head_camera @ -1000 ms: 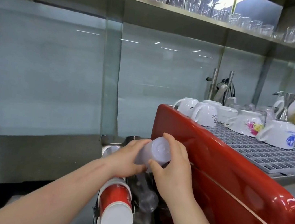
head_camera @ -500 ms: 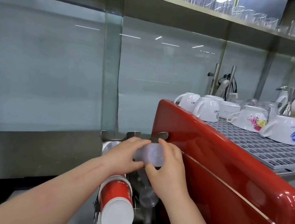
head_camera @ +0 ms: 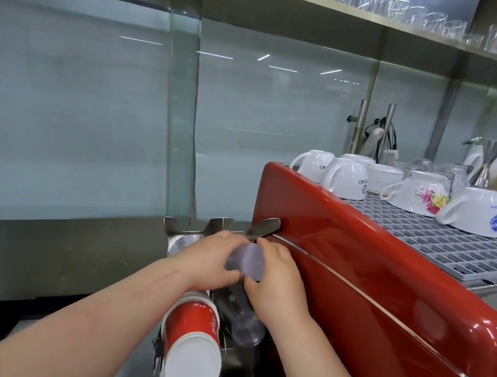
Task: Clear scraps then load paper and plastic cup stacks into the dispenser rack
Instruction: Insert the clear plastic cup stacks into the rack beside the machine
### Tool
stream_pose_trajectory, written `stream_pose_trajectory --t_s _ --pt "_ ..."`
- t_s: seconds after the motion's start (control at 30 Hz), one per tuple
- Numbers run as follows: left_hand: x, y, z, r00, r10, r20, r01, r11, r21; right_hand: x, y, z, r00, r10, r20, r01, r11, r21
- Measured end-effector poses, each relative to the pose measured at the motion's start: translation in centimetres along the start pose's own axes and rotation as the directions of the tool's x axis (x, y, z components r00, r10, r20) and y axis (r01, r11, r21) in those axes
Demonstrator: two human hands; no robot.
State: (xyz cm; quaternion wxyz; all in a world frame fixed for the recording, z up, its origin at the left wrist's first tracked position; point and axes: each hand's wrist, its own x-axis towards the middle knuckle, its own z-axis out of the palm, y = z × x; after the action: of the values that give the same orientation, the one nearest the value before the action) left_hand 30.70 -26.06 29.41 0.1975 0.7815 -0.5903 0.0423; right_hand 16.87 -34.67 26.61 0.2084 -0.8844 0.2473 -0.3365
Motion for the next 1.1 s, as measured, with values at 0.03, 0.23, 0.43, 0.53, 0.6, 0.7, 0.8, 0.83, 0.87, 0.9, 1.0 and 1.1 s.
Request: stream_pose_trajectory --t_s 0.03,0.23,0.43,0.53,0.6,0.7,0.8,0.83,0.87,0.9,1.0,1.1 --pt "0.1 0.0 0.0 1.0 -0.006 0.008 0.006 1.0 0.002 0.1 0.0 0.0 1.0 -0.003 0.002 0.003 1.0 -0.012" --pt "0.3 0.0 0.0 0.999 -0.028 0.025 0.028 0.999 0.018 0.3 0.1 0.0 1.0 -0.003 0.01 0.003 0.998 -0.056" --pt "0.1 0.1 0.0 0.999 -0.031 0.039 0.029 0.998 0.048 0.1 -0.4 0.0 0.998 0.04 0.056 -0.035 0.994 -0.1" --pt "-0.2 0.4 -0.3 0.997 -0.039 0.064 0.033 0.995 0.092 0.0 -0.8 -0.5 0.993 0.066 0.095 -0.054 0.991 -0.125" --pt "-0.6 0.8 -0.7 0.995 -0.04 0.087 0.03 0.993 0.114 0.1 -1.0 -1.0 0.988 0.09 0.126 -0.072 0.988 -0.138" --pt "-1.4 1.5 -1.6 0.989 -0.061 0.133 0.041 0.988 0.152 0.3 -1.8 -1.8 0.978 0.124 0.166 -0.095 0.981 -0.171" --pt "-2.3 2.2 -2.9 0.974 -0.109 0.197 0.056 0.965 0.256 0.2 -2.9 -2.9 0.965 0.164 0.205 -0.123 0.973 -0.196" --pt "-2.6 2.5 -3.4 0.967 -0.132 0.218 0.065 0.954 0.292 0.2 -3.2 -3.4 0.96 0.169 0.225 -0.12 0.969 -0.216" --pt "-3.0 2.9 -4.0 0.959 -0.154 0.237 0.071 0.943 0.324 0.1 -3.5 -4.0 0.954 0.168 0.249 -0.105 0.964 -0.246" --pt "-3.4 3.3 -4.5 0.952 -0.172 0.254 0.075 0.934 0.349 0.0 -3.9 -4.7 0.949 0.161 0.27 -0.082 0.956 -0.281" --pt "-4.7 4.5 -6.1 0.936 -0.205 0.286 0.08 0.916 0.393 -0.3 -5.4 -6.9 0.932 0.151 0.329 -0.017 0.926 -0.377" --pt "-5.9 5.6 -7.7 0.931 -0.21 0.298 0.071 0.906 0.418 -0.7 -7.6 -9.3 0.895 0.151 0.419 0.066 0.885 -0.46"
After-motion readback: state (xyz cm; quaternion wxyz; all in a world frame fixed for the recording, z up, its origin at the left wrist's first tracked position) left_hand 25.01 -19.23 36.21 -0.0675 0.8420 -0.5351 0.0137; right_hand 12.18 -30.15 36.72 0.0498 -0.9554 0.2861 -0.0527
